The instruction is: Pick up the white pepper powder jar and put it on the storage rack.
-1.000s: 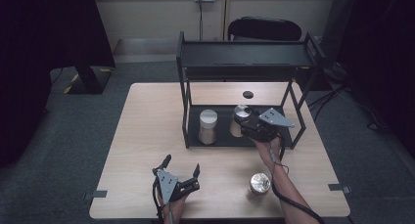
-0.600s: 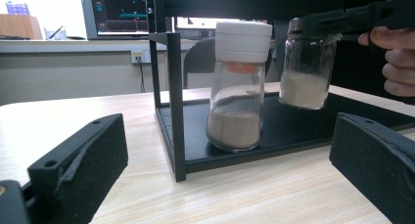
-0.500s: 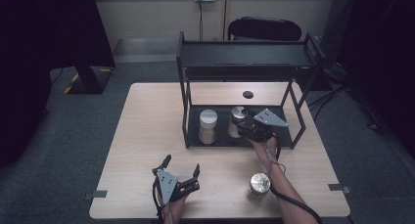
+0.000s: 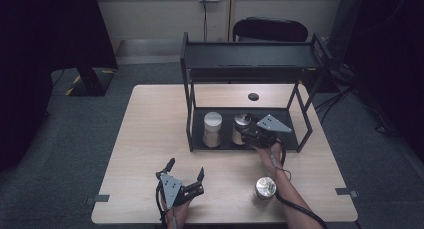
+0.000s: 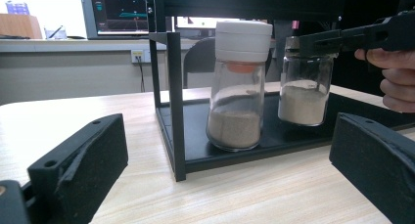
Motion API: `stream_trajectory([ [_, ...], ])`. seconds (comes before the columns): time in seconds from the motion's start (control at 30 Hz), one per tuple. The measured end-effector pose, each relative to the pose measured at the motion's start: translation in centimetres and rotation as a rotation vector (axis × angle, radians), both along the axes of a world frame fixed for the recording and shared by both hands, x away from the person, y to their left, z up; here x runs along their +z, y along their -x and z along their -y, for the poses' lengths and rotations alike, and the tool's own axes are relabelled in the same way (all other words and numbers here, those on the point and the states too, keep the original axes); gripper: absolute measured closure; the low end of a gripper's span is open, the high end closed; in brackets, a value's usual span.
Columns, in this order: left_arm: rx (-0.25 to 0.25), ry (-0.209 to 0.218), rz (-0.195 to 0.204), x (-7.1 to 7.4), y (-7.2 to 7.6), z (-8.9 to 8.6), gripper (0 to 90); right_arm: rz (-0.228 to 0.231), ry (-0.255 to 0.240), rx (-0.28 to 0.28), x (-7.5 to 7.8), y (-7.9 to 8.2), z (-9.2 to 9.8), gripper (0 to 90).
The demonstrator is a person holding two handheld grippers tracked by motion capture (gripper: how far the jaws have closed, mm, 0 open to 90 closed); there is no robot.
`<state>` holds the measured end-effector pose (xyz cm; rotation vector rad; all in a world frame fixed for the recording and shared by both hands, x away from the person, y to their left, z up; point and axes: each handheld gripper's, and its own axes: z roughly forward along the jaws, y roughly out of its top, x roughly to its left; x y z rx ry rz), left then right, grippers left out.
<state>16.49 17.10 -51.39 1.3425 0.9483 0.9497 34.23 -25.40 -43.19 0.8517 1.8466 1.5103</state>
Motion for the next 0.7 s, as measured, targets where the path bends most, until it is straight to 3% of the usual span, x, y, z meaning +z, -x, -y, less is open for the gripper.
stream_trajectory([
  [0.7, 0.001, 0.001, 0.003, -0.06, 0.03, 0.0, 0.3, -0.014, 0.014, -0.001, -0.62, -0.04, -0.36, 34.3],
])
